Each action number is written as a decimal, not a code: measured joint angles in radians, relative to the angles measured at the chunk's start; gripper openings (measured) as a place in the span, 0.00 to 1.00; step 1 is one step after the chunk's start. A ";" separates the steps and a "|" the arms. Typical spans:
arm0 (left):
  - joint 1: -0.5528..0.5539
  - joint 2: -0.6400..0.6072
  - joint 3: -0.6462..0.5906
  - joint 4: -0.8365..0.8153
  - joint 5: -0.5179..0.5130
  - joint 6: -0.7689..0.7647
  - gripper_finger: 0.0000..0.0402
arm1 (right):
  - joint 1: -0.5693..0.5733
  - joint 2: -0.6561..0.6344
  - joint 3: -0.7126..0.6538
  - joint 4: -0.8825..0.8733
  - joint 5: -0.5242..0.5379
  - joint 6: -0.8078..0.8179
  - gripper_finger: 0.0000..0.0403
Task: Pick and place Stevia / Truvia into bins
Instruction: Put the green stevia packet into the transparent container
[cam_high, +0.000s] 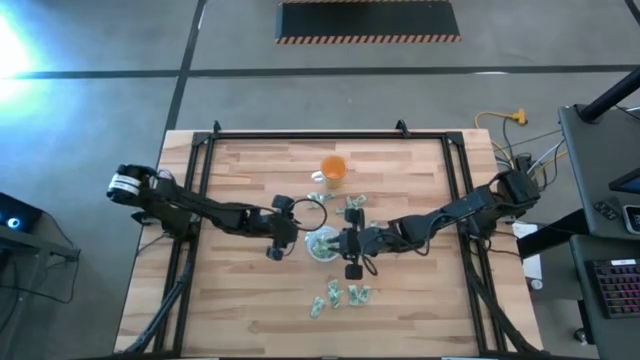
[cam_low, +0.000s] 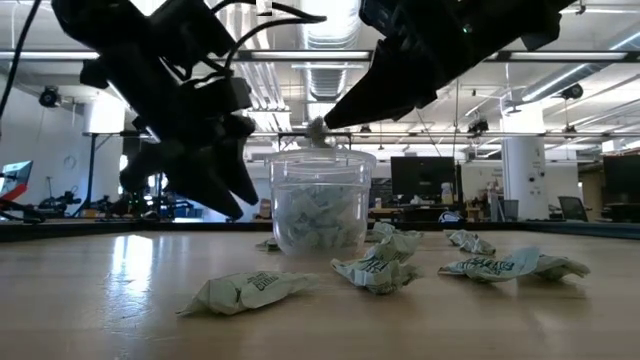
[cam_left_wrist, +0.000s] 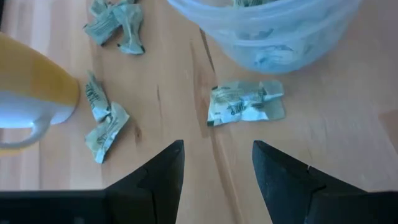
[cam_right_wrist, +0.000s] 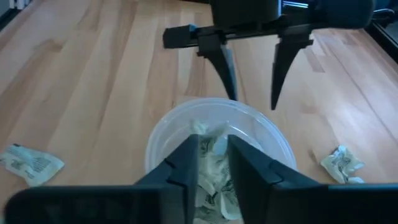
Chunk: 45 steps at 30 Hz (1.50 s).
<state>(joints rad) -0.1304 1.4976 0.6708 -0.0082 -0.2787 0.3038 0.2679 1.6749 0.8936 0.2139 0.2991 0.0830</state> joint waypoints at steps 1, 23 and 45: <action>0.002 0.005 0.000 0.004 0.010 0.000 0.43 | -0.001 0.000 -0.001 -0.001 0.007 0.000 0.22; 0.057 0.162 -0.011 0.265 0.221 0.043 0.43 | 0.016 -0.115 -0.006 -0.252 0.015 0.070 0.36; 0.086 0.190 -0.008 0.233 0.234 0.042 0.30 | 0.092 -0.180 -0.028 -0.621 0.017 0.423 0.28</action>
<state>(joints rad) -0.0448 1.6875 0.6624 0.2247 -0.0450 0.3463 0.3600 1.4944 0.8658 -0.4071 0.3161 0.5061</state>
